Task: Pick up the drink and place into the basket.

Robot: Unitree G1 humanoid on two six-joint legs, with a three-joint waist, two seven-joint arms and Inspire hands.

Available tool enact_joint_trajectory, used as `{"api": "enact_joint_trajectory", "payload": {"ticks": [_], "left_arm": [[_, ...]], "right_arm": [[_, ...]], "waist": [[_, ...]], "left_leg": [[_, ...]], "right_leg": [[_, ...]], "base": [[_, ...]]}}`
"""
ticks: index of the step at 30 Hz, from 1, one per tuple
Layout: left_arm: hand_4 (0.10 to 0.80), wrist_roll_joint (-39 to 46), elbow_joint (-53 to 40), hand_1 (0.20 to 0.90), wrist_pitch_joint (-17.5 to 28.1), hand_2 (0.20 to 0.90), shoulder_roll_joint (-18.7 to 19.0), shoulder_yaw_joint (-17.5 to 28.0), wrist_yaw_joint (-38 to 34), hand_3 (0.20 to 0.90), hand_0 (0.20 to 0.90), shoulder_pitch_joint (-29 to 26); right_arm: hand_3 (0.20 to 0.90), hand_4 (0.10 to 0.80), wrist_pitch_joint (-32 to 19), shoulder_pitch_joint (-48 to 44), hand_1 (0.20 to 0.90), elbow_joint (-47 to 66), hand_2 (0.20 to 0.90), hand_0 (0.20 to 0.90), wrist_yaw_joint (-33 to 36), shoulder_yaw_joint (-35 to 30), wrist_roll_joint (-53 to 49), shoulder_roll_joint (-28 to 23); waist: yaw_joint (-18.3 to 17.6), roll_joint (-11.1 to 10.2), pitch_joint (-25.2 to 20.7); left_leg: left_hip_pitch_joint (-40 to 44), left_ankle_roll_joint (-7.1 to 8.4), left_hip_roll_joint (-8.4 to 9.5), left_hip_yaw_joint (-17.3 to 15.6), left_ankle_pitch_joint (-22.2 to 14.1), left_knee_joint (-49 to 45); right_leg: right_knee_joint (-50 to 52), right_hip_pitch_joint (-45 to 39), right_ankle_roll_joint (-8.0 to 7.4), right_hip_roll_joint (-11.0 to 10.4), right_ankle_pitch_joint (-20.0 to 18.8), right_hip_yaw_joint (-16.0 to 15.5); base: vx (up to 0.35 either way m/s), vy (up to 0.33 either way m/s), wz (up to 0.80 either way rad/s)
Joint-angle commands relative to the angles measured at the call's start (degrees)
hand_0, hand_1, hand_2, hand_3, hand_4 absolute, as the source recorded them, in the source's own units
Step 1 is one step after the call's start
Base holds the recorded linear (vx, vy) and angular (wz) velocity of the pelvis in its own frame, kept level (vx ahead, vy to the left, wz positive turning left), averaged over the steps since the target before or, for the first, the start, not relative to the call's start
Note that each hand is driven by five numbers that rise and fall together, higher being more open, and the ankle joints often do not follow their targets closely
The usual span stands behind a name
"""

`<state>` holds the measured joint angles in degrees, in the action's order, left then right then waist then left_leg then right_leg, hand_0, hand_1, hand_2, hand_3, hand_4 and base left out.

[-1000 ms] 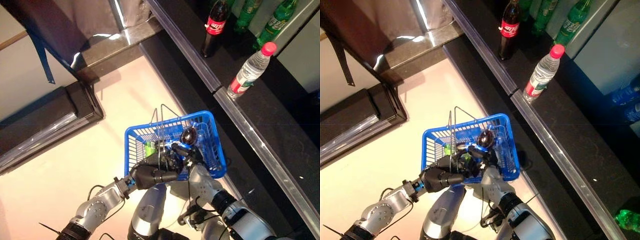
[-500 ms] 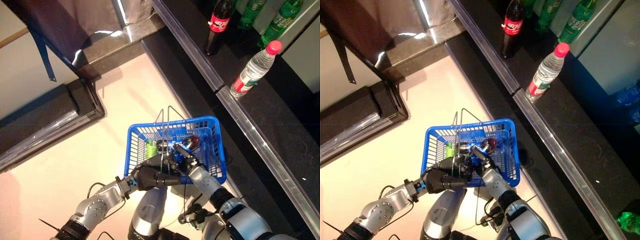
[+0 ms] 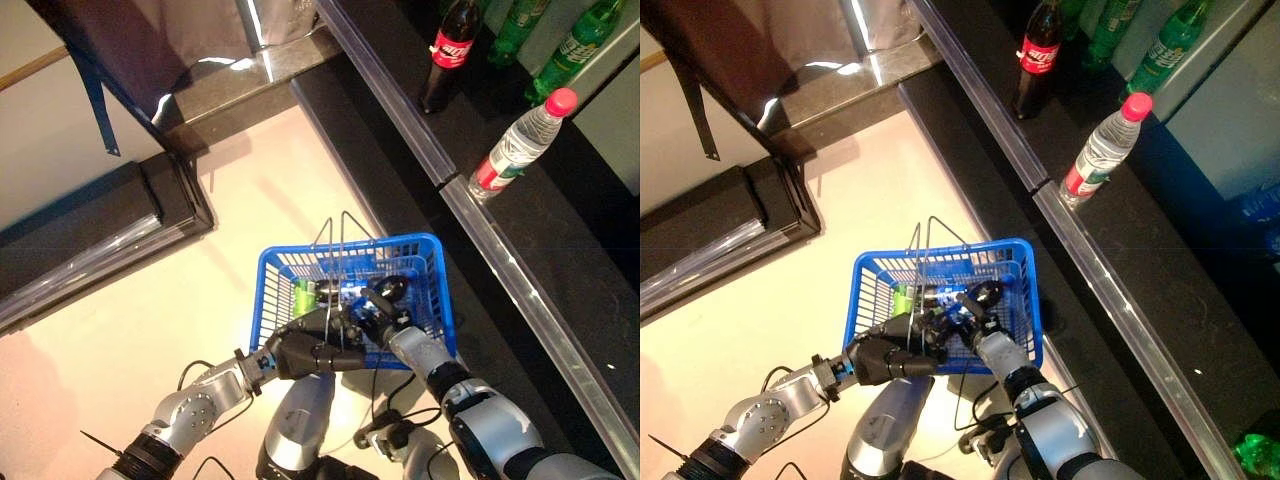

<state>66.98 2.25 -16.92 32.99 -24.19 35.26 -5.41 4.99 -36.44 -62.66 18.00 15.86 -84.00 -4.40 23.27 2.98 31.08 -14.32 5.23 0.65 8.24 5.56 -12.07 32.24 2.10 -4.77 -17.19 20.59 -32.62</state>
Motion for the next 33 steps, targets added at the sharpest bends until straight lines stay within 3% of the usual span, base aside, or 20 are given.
{"api": "enact_joint_trajectory", "payload": {"ticks": [1, 9, 16, 20, 25, 29, 30, 33], "left_arm": [[0.1, 11.8, -27.4, 0.3, 5.7, 0.3, -8.0, 0.2, 14.2, 0.2, 0.3, -8.1], [0.1, 13.1, -28.0, 0.3, 6.1, 0.3, -8.4, 0.9, 12.6, 0.2, 0.3, -8.1], [0.1, 12.8, -27.8, 0.3, 6.5, 0.3, -9.2, 1.3, 11.6, 0.2, 0.3, -7.4], [0.1, 10.6, -27.4, 0.3, 7.1, 0.3, -10.0, 2.7, 10.2, 0.2, 0.3, -5.9], [0.1, 6.8, -27.2, 0.3, 11.4, 0.3, -9.8, 4.3, 10.5, 0.2, 0.3, -3.9], [0.1, 5.7, -26.5, 0.3, 14.0, 0.3, -10.1, 6.0, 7.4, 0.2, 0.3, -1.9], [0.1, 5.2, -26.0, 0.3, 14.9, 0.3, -10.3, 6.7, 6.4, 0.2, 0.3, -1.5], [0.1, 4.6, -24.5, 0.3, 15.5, 0.3, -10.7, 8.1, 5.6, 0.2, 0.3, -0.1]], "right_arm": [[0.9, 0.8, -0.2, -7.6, 0.9, 0.6, 0.9, 0.9, -1.1, -2.0, -2.3, 1.6], [0.9, 0.8, -0.7, -7.0, 0.9, 1.3, 0.9, 0.9, -1.7, -1.3, 0.3, 1.4], [0.9, 0.8, -4.4, -6.4, 0.9, 3.1, 0.9, 0.9, -2.1, -1.2, 3.0, 0.9], [0.9, 0.8, -9.0, -4.4, 0.9, 11.3, 0.9, 0.9, 5.1, 2.3, 17.6, -0.1], [0.9, 0.8, -10.4, 0.6, 0.9, 22.4, 0.9, 0.9, 8.8, 6.2, 23.2, -1.0], [0.9, 0.8, -10.0, 4.8, 0.9, 29.4, 0.9, 0.9, 9.3, 8.3, 26.7, -1.5], [0.9, 0.8, -9.5, 6.0, 0.9, 32.2, 0.9, 0.9, 9.0, 8.3, 27.7, -1.8], [0.9, 0.8, -9.2, 8.8, 0.9, 37.4, 0.9, 0.9, 7.7, 8.8, 30.1, -2.5]], "waist": [[0.1, 4.4, -1.8], [-0.4, 4.3, -1.5], [-1.0, 4.0, -1.4], [-1.7, 3.0, -1.3], [-3.0, 2.3, -1.3], [-3.7, 1.0, -1.3], [-3.9, 0.9, -1.3], [-4.3, -0.1, -1.3]], "left_leg": [[1.6, -4.38, 3.14, -0.3, -3.0, -2.0], [1.6, -4.55, 3.04, -1.0, -2.8, -1.6], [1.9, -4.52, 2.58, -2.1, -2.7, -1.1], [2.0, -4.5, 2.11, -2.8, -2.7, -0.6], [1.1, -4.63, 0.92, -4.0, -1.2, 0.2], [1.9, -4.24, 0.61, -4.7, -2.5, 0.4], [1.4, -4.54, 0.13, -5.0, -1.2, 0.8], [1.5, -4.51, -0.26, -5.4, -1.2, 1.0]], "right_leg": [[-1.6, 3.1, 2.22, 1.9, -12.4, 3.0], [-1.2, 3.9, 1.9, 1.7, -12.5, 3.3], [-1.3, 4.1, 1.77, 1.9, -12.6, 3.6], [-1.4, 4.7, 1.67, 2.1, -12.9, 4.0], [-2.6, 5.8, 2.3, 3.0, -14.4, 3.9], [-2.6, 5.4, 1.5, 3.3, -13.2, 5.2], [-3.6, 5.6, 2.24, 3.7, -14.5, 4.4], [-4.3, 5.4, 2.21, 4.3, -14.7, 4.7]], "base": [[0.0, 0.0, 0.0], [0.0, 0.0, 0.0], [0.0, 0.0, 0.0], [0.0, 0.0, 0.0], [-0.074, 0.0, 0.01], [0.02, -0.036, -0.15], [-0.102, -0.037, -0.15], [-0.054, -0.062, -0.12]]}}
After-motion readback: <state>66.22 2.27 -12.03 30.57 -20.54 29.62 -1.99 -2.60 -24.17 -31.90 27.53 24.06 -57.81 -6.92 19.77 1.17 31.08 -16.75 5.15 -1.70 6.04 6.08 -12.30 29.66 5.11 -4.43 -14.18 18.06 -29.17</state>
